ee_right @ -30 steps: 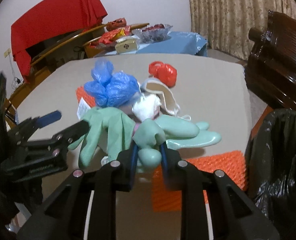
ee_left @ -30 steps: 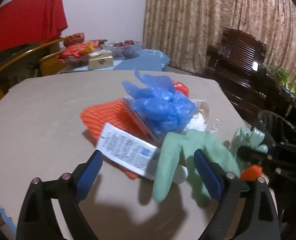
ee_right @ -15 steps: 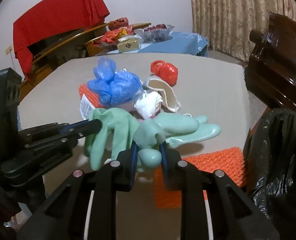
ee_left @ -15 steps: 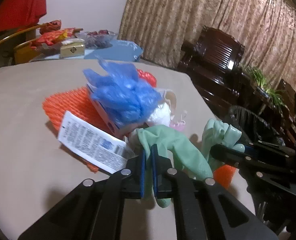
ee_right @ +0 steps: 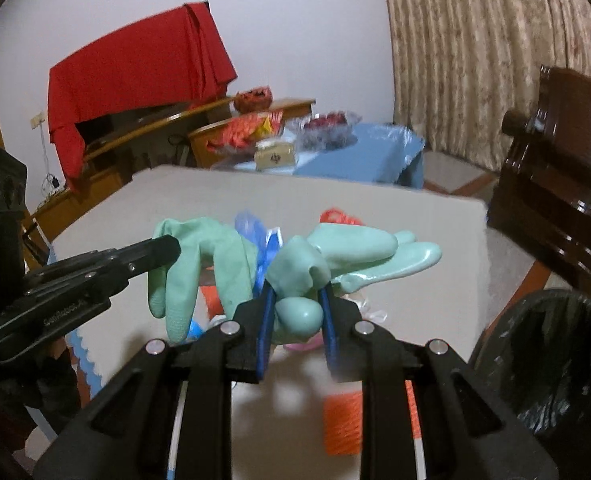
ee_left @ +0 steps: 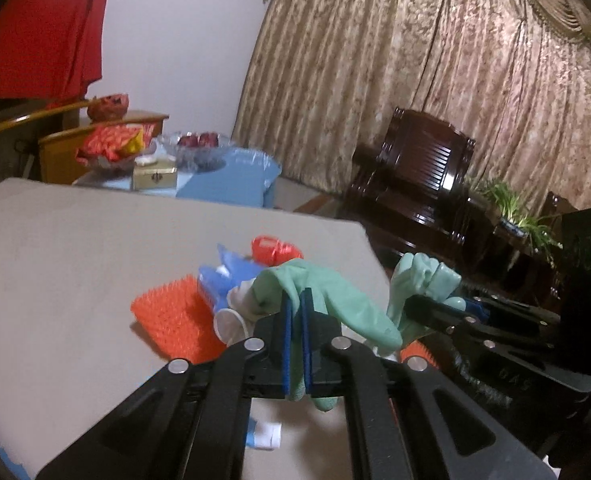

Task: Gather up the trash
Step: 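Lift the green gloves with the right tool and carry them over the bin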

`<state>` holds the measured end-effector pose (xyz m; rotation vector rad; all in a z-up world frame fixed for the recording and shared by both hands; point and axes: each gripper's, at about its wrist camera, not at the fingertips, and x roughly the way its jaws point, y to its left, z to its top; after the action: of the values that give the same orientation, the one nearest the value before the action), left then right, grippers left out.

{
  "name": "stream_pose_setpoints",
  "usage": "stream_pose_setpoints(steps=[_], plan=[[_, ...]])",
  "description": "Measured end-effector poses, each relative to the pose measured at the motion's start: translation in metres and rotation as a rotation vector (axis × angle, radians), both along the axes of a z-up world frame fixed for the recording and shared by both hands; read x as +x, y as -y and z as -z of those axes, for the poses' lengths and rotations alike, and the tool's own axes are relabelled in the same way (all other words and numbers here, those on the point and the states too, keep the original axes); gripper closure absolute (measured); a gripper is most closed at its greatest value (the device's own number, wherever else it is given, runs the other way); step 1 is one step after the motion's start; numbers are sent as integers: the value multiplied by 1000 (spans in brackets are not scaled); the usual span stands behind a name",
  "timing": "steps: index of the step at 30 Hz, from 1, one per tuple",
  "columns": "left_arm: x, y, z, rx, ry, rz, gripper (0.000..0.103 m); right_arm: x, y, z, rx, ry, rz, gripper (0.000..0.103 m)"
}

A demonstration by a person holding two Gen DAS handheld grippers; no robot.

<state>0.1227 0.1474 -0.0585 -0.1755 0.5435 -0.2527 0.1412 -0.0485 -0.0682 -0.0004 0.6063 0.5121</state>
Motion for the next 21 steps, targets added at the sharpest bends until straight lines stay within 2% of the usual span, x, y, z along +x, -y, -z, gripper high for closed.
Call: stream_pose_setpoints(steps=[10, 16, 21], plan=[[2, 39, -20, -4, 49, 86, 99, -14, 66, -32, -26, 79, 130, 83], [9, 85, -19, -3, 37, 186, 99, -26, 133, -21, -58, 53, 289, 83], [16, 145, -13, -25, 11, 299, 99, -38, 185, -7, -76, 28, 406, 83]])
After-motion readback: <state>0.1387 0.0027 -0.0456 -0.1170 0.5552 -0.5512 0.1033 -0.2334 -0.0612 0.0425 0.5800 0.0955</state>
